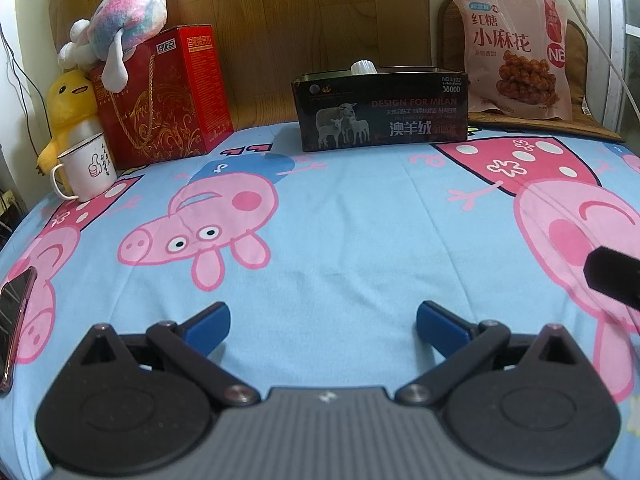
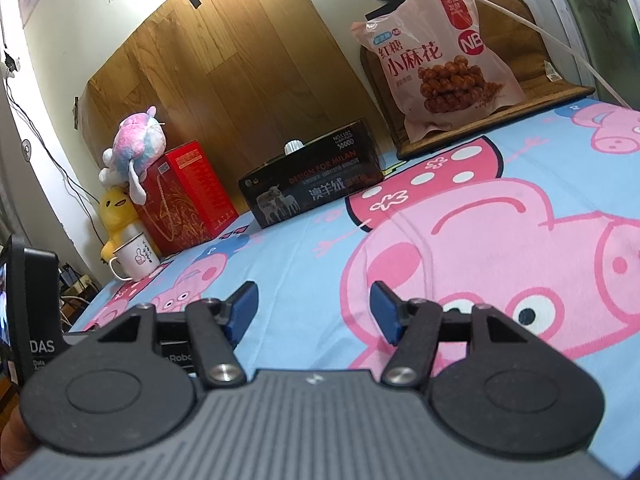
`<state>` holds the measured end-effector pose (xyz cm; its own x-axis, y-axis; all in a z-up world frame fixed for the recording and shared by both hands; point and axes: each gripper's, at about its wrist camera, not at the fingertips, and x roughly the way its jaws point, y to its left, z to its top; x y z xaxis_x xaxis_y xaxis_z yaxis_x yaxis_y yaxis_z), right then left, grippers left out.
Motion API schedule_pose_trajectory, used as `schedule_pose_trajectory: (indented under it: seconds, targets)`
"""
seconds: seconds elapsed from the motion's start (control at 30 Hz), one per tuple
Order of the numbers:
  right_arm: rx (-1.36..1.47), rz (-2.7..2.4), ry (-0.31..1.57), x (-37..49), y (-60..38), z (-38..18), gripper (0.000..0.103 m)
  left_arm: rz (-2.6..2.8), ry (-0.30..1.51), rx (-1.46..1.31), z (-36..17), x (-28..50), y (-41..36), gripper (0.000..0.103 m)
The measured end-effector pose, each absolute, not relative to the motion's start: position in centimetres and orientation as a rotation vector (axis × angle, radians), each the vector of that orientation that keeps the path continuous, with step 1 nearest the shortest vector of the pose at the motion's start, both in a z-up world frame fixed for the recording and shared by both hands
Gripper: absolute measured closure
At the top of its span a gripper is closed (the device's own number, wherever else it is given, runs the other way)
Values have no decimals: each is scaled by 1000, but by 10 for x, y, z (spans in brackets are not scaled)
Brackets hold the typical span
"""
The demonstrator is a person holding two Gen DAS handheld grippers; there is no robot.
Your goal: Organize snacks
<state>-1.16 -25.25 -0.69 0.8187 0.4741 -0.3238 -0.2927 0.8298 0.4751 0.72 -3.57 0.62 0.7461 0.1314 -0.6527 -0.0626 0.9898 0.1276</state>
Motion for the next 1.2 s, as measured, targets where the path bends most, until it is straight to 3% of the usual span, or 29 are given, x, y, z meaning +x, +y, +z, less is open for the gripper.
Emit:
schedule_pose_trajectory:
  seconds: [0.37, 0.5, 1.2]
  targets:
    - [426, 419, 453, -10, -254, -8, 38, 109, 720, 104, 7, 8, -35, 0]
    - [434, 411, 450, -11, -256, -10, 33, 121, 715, 112, 7, 8, -35, 0]
    - [435, 406, 456, -11, -254, -10, 33, 227, 669, 180, 9, 8, -32, 0]
